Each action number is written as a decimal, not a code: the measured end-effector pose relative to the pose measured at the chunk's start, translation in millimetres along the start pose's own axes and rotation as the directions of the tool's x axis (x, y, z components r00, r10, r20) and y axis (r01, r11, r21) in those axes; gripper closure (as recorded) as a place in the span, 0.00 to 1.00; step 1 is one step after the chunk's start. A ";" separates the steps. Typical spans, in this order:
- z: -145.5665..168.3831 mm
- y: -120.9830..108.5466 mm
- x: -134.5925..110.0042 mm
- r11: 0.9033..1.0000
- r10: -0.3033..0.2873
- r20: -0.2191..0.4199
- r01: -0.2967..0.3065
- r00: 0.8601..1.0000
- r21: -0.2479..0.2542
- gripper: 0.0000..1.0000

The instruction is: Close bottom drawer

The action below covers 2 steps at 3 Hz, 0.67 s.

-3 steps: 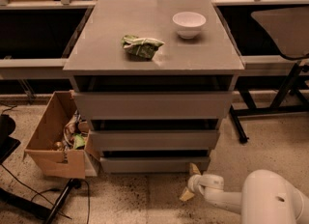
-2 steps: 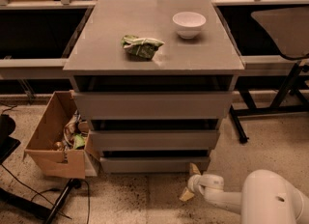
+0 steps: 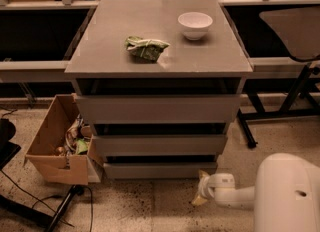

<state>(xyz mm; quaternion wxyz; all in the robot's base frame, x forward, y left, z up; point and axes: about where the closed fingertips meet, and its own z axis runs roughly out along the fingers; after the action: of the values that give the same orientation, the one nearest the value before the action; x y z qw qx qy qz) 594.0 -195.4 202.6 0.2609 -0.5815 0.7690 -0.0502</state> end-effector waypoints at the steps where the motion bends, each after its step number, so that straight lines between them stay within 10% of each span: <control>1: -69.0 -12.1 6.8 1.000 0.013 -0.103 -0.014 0.995 -0.004 0.42; 2: -145.2 -10.5 14.3 0.996 0.084 -0.189 -0.080 0.978 0.025 0.47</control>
Offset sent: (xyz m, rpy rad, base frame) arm -0.2887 -0.0616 0.2162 -0.2263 0.2766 -0.2241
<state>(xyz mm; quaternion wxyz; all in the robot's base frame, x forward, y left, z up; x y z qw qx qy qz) 533.7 -244.7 326.5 0.1930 -0.5396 0.8132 -0.1013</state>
